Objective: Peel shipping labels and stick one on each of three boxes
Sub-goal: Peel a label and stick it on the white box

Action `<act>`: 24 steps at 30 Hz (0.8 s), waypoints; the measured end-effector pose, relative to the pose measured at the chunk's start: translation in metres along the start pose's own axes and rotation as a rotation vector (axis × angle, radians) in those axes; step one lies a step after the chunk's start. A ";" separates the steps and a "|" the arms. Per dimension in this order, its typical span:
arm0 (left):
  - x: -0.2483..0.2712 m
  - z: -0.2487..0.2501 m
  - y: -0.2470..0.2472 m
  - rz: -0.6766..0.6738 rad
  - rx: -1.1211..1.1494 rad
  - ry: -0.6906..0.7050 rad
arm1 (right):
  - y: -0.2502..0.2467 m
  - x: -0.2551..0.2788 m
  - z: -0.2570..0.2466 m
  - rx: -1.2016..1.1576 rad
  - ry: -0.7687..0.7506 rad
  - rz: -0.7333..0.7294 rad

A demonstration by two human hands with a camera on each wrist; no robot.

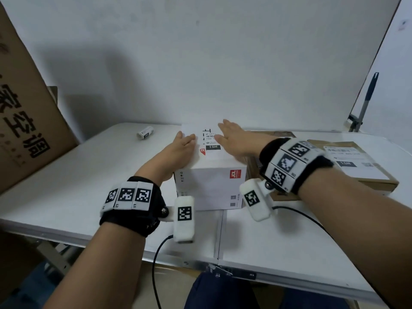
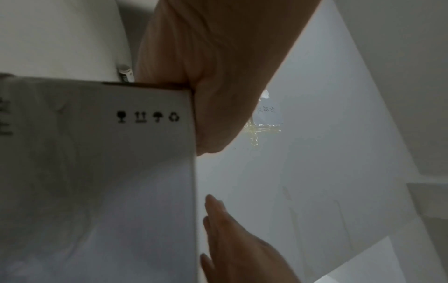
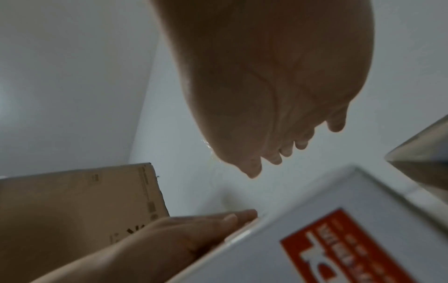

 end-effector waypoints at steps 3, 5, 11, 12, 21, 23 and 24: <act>-0.001 -0.008 -0.004 -0.070 0.116 0.056 | 0.010 -0.024 -0.004 0.062 0.058 -0.080; -0.002 -0.015 -0.005 -0.078 0.154 0.054 | 0.013 -0.032 -0.005 0.086 0.089 -0.078; -0.001 -0.015 -0.001 -0.031 0.189 0.075 | 0.024 -0.037 -0.011 0.074 0.139 0.025; -0.002 -0.015 0.000 -0.017 0.187 0.076 | 0.026 -0.036 -0.014 0.077 0.134 0.031; -0.001 -0.009 0.001 0.022 0.168 0.082 | 0.035 -0.029 -0.036 0.103 0.056 0.029; -0.002 -0.009 0.001 0.026 0.162 0.077 | 0.036 -0.025 -0.036 0.099 0.050 0.014; -0.002 -0.009 0.001 0.026 0.161 0.076 | 0.037 -0.024 -0.037 0.100 0.046 0.010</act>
Point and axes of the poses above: each hand's wrist, its own x-axis away from the middle knuckle, its own y-axis out of the palm, z = x × y, the point moved 4 cm from there along -x, towards the middle knuckle, and after that the axes turned 3 degrees about -z, right-handed, at the moved point
